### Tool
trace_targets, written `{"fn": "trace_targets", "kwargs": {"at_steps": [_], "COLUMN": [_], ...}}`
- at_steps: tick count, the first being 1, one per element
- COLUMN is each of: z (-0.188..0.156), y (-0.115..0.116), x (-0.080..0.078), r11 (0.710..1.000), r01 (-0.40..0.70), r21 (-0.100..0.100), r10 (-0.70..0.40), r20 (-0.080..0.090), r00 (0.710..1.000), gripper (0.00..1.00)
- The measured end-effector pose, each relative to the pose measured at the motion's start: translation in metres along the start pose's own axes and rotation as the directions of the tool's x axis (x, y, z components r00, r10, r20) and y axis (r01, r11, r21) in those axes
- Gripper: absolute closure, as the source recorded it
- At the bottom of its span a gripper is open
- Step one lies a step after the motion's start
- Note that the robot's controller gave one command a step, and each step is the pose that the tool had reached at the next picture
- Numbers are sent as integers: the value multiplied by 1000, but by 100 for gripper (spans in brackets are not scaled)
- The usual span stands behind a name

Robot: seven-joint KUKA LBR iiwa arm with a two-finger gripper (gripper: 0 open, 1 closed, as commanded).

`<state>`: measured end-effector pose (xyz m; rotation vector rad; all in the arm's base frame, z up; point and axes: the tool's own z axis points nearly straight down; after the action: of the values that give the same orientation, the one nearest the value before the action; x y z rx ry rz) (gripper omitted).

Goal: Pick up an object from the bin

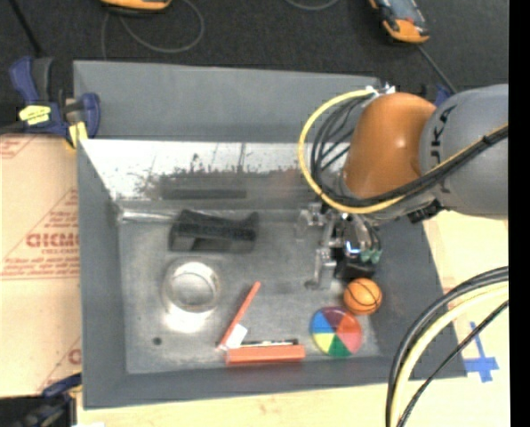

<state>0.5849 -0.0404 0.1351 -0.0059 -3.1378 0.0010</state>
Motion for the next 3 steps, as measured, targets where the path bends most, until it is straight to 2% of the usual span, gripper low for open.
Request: {"fn": "trace_targets", "kwargs": {"at_steps": [1,2,3], "z": [-4,-7,-26], "y": [0,-39,-70], "x": [-1,8,44], "r11": [1000,998,999], "r01": [0,63,49], "r21": [0,-1,3], "r10": [0,-63,-49], "r20": [5,7,3], "r00": [1000,998,999], "gripper": [0,0,0]}}
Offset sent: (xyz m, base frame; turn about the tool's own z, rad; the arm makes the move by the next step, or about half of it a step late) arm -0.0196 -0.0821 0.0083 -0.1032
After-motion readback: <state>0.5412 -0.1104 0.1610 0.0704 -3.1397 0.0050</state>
